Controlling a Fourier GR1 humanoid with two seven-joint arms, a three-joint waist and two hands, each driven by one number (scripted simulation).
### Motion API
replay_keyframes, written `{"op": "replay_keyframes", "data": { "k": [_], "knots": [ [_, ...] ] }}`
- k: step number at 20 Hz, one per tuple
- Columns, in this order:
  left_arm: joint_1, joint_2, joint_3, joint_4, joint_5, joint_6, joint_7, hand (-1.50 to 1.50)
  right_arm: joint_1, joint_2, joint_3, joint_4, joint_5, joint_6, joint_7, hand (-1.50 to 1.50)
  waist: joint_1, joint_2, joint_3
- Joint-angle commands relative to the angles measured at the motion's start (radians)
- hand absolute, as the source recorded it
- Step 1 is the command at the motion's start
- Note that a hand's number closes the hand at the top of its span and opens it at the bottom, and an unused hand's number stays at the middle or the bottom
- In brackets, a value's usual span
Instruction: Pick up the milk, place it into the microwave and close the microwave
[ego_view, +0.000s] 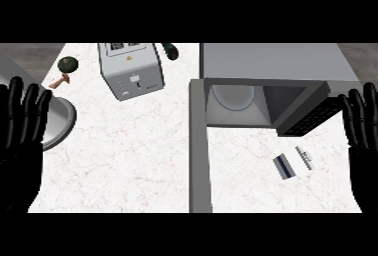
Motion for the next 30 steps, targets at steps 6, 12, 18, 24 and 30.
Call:
{"op": "replay_keyframes", "data": {
  "k": [6,12,18,24,30],
  "knots": [
    [0.006,0.133,0.1,-0.023,0.114,-0.132,0.065,-1.5,0.116,-0.124,-0.164,0.017,-0.17,0.186,-0.095,-1.5,-0.015,0.041,0.03],
    [0.149,0.078,0.143,-0.122,0.37,-0.182,0.15,-1.5,0.174,-0.124,-0.176,-0.129,-0.352,0.244,0.066,-1.5,-0.012,0.039,0.029],
    [0.248,0.105,0.241,-0.206,0.49,-0.253,0.195,-1.5,0.149,-0.126,-0.248,0.012,-0.298,0.279,-0.013,-1.5,-0.007,0.041,0.03],
    [0.311,0.149,0.394,-0.201,0.647,-0.351,0.198,-1.5,0.228,-0.066,-0.21,0.066,-0.15,0.304,-0.124,-1.5,-0.006,0.041,0.03],
    [0.409,0.106,0.445,-0.22,0.706,-0.433,0.169,-1.5,0.149,-0.057,-0.241,0.267,-0.102,0.258,-0.151,-1.5,-0.002,0.041,0.03]
  ]
}}
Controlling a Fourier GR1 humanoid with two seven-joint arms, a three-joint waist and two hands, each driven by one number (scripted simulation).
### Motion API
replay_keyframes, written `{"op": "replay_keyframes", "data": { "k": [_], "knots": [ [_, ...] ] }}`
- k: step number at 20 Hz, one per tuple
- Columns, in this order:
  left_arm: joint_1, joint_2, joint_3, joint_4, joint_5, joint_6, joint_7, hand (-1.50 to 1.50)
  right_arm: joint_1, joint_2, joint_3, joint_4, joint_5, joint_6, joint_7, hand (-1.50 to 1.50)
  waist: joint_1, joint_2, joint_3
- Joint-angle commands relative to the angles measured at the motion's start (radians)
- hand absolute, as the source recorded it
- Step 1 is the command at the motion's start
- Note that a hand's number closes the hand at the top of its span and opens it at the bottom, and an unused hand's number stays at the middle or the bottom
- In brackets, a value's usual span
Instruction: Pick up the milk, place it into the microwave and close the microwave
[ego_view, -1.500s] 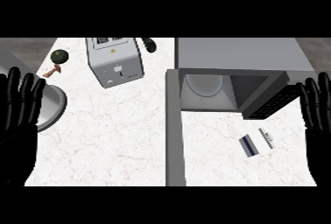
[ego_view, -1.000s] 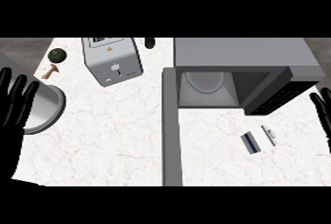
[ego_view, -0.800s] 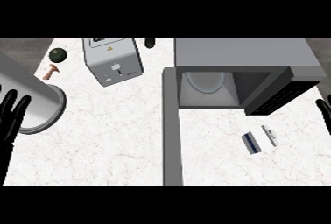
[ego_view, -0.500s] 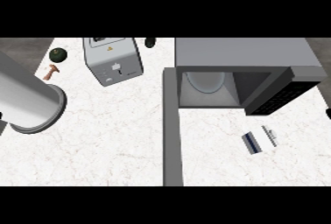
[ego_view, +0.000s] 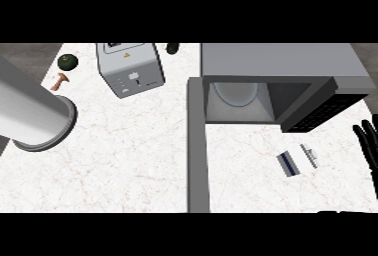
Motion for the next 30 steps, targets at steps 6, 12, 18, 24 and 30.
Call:
{"op": "replay_keyframes", "data": {
  "k": [6,12,18,24,30],
  "knots": [
    [0.087,0.001,0.104,-0.092,0.149,-0.062,0.03,-1.5,-0.037,0.005,-0.06,0.334,0.135,-0.045,-0.212,-1.5,0.006,0.0,0.001],
    [0.09,-0.003,0.14,-0.066,0.161,-0.08,0.032,-1.5,-0.061,-0.033,-0.11,0.641,0.163,-0.019,-0.418,-1.5,0.004,0.001,0.002],
    [0.119,-0.041,0.163,-0.081,0.181,-0.131,0.028,-1.5,-0.166,-0.061,-0.099,0.914,0.249,-0.062,-0.568,-1.5,0.004,0.001,0.001],
    [0.172,-0.019,0.205,-0.127,0.292,-0.117,0.086,-1.5,-0.322,-0.101,-0.118,1.222,0.325,-0.156,-0.709,-1.5,0.012,0.002,0.002],
    [0.19,-0.041,0.237,-0.072,0.295,-0.21,0.052,-1.5,-0.412,-0.12,-0.132,1.503,0.35,-0.169,-0.922,-1.5,0.015,0.004,0.003]
  ]
}}
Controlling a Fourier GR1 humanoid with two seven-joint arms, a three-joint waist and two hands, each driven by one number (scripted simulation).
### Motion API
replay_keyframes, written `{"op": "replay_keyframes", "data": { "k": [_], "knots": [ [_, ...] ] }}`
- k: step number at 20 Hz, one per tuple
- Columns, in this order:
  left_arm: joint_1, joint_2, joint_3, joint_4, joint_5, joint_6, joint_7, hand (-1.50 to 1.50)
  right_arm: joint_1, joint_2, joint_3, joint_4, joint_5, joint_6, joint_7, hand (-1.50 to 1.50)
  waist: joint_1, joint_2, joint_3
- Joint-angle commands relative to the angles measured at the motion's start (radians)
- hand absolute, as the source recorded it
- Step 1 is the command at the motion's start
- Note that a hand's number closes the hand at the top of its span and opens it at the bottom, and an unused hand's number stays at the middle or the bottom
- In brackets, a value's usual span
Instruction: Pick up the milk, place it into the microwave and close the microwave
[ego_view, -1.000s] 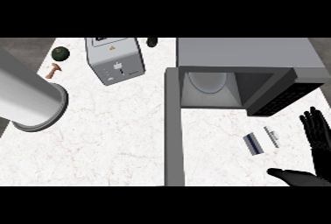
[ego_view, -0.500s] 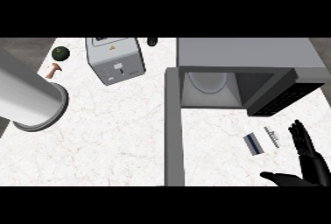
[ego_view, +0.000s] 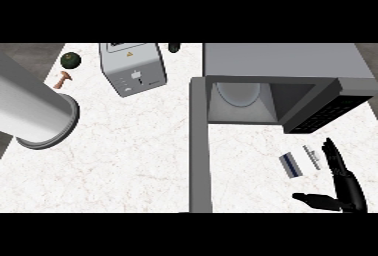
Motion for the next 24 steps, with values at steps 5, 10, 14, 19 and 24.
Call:
{"op": "replay_keyframes", "data": {
  "k": [5,10,14,19,24],
  "knots": [
    [0.024,-0.001,0.024,-0.105,0.094,0.013,0.044,-1.5,-0.152,-0.046,-0.039,0.306,0.008,0.009,-0.175,-1.5,0.006,0.004,0.002],
    [-0.026,-0.018,0.001,-0.006,0.029,-0.045,0.02,-1.5,-0.158,0.007,-0.042,0.362,-0.001,0.026,-0.238,-1.5,0.004,0.006,0.002],
    [-0.002,0.034,0.03,-0.004,0.126,-0.026,0.058,-1.5,-0.208,-0.009,-0.047,0.396,-0.009,0.085,-0.2,1.5,0.013,0.007,0.003],
    [-0.003,0.045,0.063,-0.02,0.155,-0.013,0.06,-1.5,-0.227,-0.009,-0.006,0.395,0.028,0.085,-0.222,1.5,0.012,0.006,0.003],
    [-0.013,0.06,0.071,-0.025,0.167,-0.004,0.07,-1.5,-0.268,0.012,-0.021,0.38,0.009,0.092,-0.235,1.5,0.015,0.009,0.004]
  ]
}}
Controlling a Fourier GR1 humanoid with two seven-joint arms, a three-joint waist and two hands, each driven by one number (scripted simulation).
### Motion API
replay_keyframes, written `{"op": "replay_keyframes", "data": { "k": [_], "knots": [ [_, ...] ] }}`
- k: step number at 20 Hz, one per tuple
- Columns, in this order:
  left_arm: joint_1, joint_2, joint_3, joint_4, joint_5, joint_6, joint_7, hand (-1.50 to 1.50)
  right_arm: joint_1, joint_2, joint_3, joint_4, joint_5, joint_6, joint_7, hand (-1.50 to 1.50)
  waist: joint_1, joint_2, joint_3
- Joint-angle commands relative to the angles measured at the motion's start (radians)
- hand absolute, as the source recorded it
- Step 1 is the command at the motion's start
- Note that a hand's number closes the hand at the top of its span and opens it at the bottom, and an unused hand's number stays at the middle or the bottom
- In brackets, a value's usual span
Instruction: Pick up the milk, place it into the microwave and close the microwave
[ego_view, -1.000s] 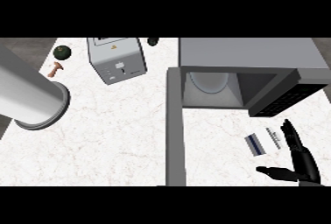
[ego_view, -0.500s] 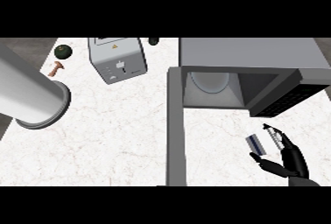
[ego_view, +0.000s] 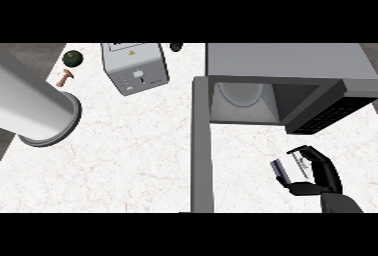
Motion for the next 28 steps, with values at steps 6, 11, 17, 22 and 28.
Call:
{"op": "replay_keyframes", "data": {
  "k": [6,11,17,22,28],
  "knots": [
    [0.028,-0.04,0.019,-0.028,0.021,-0.037,0.022,-1.5,-0.059,0.141,-0.015,-0.009,-0.028,-0.075,-0.089,1.5,-0.01,-0.004,-0.002],
    [0.038,-0.078,0.023,-0.016,0.02,-0.073,0.033,-1.5,-0.089,0.217,0.005,-0.029,-0.023,-0.109,-0.071,1.5,-0.014,-0.006,-0.003],
    [-0.029,0.027,0.084,0.054,0.075,-0.031,0.06,-1.5,-0.158,0.224,0.034,-0.071,0.008,-0.205,-0.011,1.5,-0.018,-0.005,-0.003],
    [0.004,-0.064,0.047,0.017,0.029,-0.077,0.096,-1.5,-0.23,0.207,0.032,-0.115,-0.011,-0.208,0.088,1.5,-0.023,-0.009,-0.004],
    [-0.077,-0.076,0.034,0.042,-0.034,-0.059,0.098,-1.5,-0.385,0.117,0.003,-0.018,-0.015,-0.212,0.168,1.5,-0.009,0.001,-0.003]
  ]
}}
